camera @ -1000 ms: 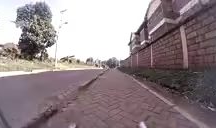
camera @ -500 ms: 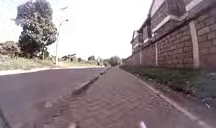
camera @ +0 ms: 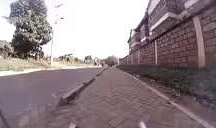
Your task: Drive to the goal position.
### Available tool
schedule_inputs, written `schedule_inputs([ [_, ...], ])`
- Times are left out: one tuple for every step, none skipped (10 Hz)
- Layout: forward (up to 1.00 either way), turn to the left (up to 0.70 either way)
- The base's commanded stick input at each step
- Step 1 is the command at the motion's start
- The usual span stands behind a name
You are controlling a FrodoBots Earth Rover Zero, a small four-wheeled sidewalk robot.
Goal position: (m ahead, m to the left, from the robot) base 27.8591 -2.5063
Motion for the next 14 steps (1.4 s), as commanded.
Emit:
schedule_inputs([
  [1.0,0.0],
  [1.0,0.0],
  [1.0,0.0],
  [1.0,0.0],
  [1.0,0.0],
  [1.0,0.0],
  [1.0,0.0],
  [1.0,0.0],
  [1.0,0.0],
  [1.0,0.0],
  [1.0,0.0],
  [1.0,0.0],
  [1.0,0.0],
  [1.0,0.0],
])
